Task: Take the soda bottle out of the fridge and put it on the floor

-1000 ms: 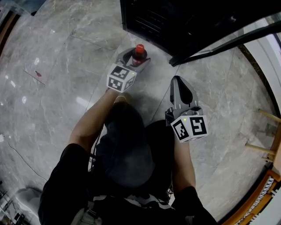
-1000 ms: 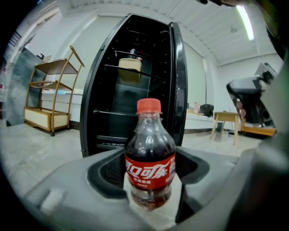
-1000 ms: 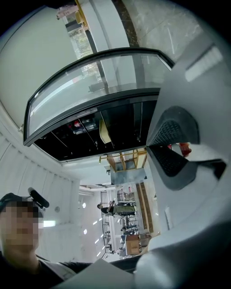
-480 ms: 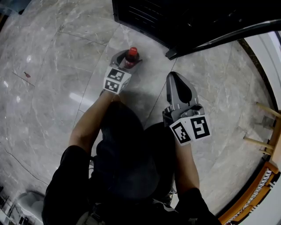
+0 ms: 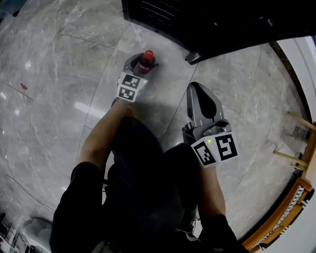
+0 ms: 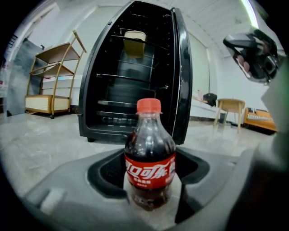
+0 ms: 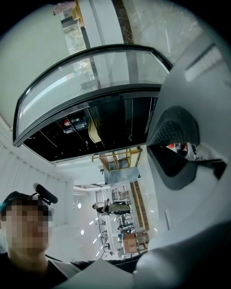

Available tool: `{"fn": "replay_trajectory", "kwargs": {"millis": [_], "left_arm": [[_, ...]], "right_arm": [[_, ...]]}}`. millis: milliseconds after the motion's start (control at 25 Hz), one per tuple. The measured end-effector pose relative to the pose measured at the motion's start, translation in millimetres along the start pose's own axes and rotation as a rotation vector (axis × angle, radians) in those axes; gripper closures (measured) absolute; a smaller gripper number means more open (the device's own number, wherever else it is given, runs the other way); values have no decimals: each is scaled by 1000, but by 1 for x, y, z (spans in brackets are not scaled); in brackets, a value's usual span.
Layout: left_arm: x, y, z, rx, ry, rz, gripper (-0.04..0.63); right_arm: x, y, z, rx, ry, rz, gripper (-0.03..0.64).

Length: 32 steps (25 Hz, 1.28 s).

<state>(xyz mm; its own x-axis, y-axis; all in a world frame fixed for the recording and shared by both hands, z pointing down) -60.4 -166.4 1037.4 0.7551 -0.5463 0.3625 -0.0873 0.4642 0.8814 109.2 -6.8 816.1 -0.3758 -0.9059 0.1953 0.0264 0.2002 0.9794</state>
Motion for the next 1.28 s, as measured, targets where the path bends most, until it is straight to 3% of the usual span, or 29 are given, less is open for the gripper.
{"fn": "replay_trajectory", "kwargs": {"millis": [760,1280], "left_arm": [[6,6,2,0,-11,-8,291],[-2,12,-7,12,-33,27,290]], "right_arm": [[9,14,-5,28,14,9,617],[4,22,-11,-35,60,13,617]]}}
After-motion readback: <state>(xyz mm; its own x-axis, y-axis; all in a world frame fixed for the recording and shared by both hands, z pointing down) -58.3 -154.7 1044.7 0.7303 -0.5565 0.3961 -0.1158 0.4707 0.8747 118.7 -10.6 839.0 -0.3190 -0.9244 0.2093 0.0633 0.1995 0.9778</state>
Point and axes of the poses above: the fingertips, and each gripper's own axes: x forward along the fingers, z to its left, y out of its underside, the point moved 10 cm from there along -x, backward along the fingers, and after that the axes turned 12 degrees about -x, right-handed, at the moved point
